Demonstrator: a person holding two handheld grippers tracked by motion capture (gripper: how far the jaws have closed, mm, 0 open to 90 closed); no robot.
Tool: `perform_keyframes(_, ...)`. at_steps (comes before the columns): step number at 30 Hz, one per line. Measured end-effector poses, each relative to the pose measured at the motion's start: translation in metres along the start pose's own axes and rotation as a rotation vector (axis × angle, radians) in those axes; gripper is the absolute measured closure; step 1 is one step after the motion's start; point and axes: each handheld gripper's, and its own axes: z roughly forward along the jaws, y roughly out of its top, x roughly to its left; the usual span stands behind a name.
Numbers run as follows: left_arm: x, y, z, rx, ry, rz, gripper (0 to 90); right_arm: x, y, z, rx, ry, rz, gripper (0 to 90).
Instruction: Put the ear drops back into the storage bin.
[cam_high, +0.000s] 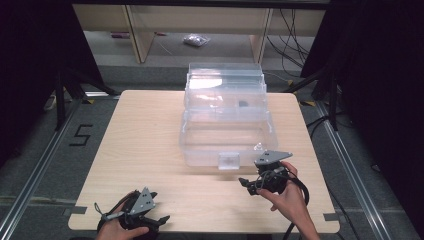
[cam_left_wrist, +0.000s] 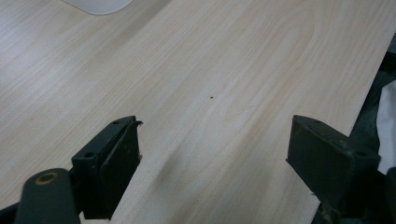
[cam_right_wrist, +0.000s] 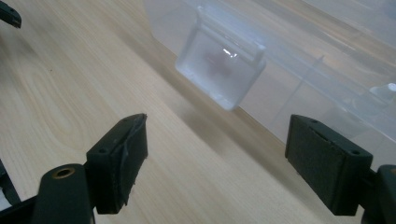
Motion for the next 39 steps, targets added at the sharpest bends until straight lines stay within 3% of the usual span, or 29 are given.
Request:
perform_keyframes(2,0.000,0.000,0.000,-0.001,0.000,0.001,16.6,0.002,-0.003,0.001,-0.005,-0.005,-0.017,22.1)
perform_keyframes(3,-0.001,0.000,0.000,-0.005,0.001,-0.018,16.5,0.004,-0.005,0.003,-0.009,0.003,-0.017,22.1)
perform_keyframes(5,0.000,0.000,0.000,0.001,-0.001,0.002,16.5,0.006,-0.007,0.004,0.003,0.011,-0.001,22.1)
perform_keyframes(7,0.000,0.000,0.000,-0.001,0.000,-0.001,16.5,0.008,-0.011,0.007,0.002,0.012,-0.026,22.5)
perform_keyframes(9,0.000,0.000,0.000,0.000,0.000,-0.001,16.6,0.012,-0.015,0.010,-0.003,0.010,-0.008,22.8)
perform_keyframes(12,0.000,0.000,-0.001,-0.003,-0.009,-0.003,16.5,0.015,-0.019,0.012,0.016,0.020,-0.029,22.8)
perform_keyframes(17,-0.001,0.000,-0.001,-0.017,-0.011,-0.014,16.5,0.019,-0.028,0.019,0.018,0.023,-0.002,22.8)
perform_keyframes(21,-0.001,0.000,-0.001,-0.009,-0.002,-0.004,16.5,0.018,-0.031,0.019,0.015,0.026,-0.025,22.3)
perform_keyframes(23,-0.001,0.000,-0.001,-0.008,-0.003,-0.013,16.6,0.020,-0.033,0.017,0.007,0.026,0.006,22.4)
perform_keyframes(26,-0.001,0.000,-0.001,-0.007,-0.003,-0.017,16.5,0.018,-0.038,0.015,-0.033,0.016,0.009,21.9)
perform_keyframes(32,-0.001,0.000,-0.001,-0.009,-0.002,-0.004,16.5,0.019,-0.049,0.013,-0.003,0.017,0.026,21.5)
perform_keyframes(37,-0.002,0.000,-0.001,-0.016,-0.004,-0.013,16.6,0.021,-0.057,0.011,-0.002,0.020,0.047,21.5)
perform_keyframes(39,-0.002,0.000,-0.001,-0.016,-0.004,-0.013,16.5,0.020,-0.060,0.011,-0.020,0.018,0.034,21.5)
